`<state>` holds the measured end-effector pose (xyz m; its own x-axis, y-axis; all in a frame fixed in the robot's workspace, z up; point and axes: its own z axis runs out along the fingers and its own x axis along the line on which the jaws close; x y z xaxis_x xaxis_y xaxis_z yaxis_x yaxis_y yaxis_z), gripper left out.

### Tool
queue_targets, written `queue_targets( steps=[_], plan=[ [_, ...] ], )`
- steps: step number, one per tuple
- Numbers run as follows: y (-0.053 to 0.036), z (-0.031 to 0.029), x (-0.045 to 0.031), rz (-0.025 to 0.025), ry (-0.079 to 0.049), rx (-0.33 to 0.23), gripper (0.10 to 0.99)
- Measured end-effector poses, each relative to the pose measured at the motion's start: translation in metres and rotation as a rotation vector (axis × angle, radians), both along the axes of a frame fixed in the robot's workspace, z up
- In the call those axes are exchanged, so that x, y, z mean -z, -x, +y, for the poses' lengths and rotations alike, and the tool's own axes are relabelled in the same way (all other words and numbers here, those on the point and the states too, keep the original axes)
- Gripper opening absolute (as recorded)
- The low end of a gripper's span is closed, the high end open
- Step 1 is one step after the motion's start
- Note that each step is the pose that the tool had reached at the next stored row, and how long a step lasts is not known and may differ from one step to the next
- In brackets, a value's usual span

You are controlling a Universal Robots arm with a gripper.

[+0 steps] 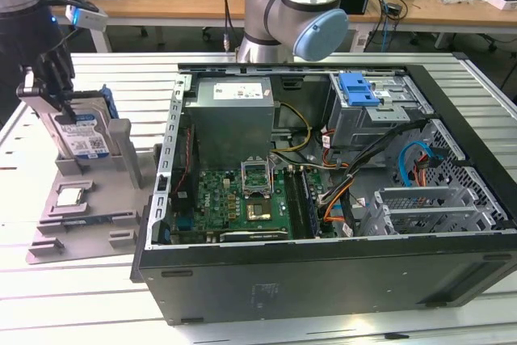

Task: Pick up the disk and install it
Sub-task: 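Pick up the disk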

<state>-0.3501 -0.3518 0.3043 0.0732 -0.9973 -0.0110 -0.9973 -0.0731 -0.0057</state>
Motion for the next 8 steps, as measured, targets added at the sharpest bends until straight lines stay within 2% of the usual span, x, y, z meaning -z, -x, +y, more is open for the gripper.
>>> queue_targets(
  steps=[8],
  plan=[
    [0.0,0.0006,-0.0094,0.0,0.0,0.0,0.369]
  ],
)
